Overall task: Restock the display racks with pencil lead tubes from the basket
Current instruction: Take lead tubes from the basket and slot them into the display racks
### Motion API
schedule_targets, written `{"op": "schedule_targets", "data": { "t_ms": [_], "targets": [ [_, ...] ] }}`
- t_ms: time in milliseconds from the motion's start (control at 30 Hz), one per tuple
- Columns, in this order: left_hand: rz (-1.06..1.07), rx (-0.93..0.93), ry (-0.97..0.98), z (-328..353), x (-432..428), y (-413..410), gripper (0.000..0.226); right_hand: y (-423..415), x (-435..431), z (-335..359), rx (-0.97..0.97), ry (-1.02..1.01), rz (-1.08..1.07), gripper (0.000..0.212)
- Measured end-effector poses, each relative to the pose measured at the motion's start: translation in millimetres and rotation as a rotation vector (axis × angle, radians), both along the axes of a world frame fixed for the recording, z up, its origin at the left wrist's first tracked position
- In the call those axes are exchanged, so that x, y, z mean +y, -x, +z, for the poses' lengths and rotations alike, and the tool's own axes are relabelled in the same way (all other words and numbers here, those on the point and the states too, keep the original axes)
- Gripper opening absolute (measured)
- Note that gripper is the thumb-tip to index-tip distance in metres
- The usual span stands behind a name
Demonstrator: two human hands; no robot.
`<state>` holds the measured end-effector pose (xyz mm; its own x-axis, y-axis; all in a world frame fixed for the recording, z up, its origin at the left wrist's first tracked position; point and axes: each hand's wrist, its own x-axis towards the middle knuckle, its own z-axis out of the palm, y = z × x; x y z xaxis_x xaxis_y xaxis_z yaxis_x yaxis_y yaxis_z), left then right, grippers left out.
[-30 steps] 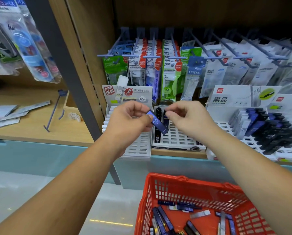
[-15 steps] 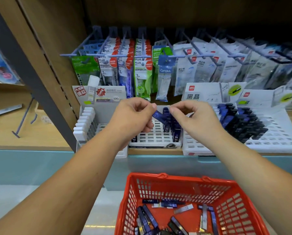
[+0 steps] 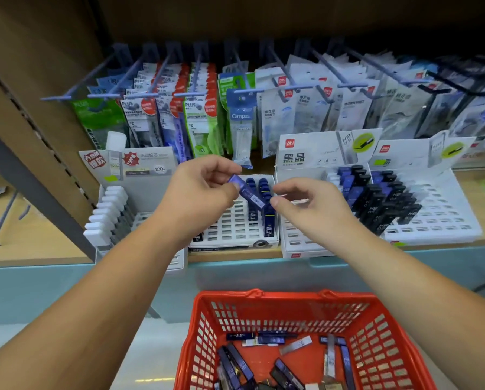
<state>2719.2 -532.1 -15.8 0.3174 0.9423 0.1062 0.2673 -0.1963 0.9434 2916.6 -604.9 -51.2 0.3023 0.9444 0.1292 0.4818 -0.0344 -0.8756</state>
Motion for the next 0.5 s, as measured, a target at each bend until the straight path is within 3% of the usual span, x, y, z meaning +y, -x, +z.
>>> {"op": "schedule_targets", "data": {
  "t_ms": [100, 233, 300, 500],
  "targets": [
    [-0.095, -0.076, 0.059, 3, -13, -15, 0.018, 1, -13, 11, 0.279, 0.038, 0.058, 0.011],
    [-0.166, -0.136, 0.133, -1, -34, -48, 0.018, -16, -37, 16, 0.308, 0.056, 0.078, 0.004],
    [-0.137, -0.177, 0.181, -1, -43, -67, 0.017, -32, -47, 16, 0.278, 0.060, 0.037, 0.004],
    [-0.114, -0.174, 0.251, -5, -66, -121, 0.026, -68, -74, 2, -0.056, -0.051, -0.063, 0.006]
  ]
}}
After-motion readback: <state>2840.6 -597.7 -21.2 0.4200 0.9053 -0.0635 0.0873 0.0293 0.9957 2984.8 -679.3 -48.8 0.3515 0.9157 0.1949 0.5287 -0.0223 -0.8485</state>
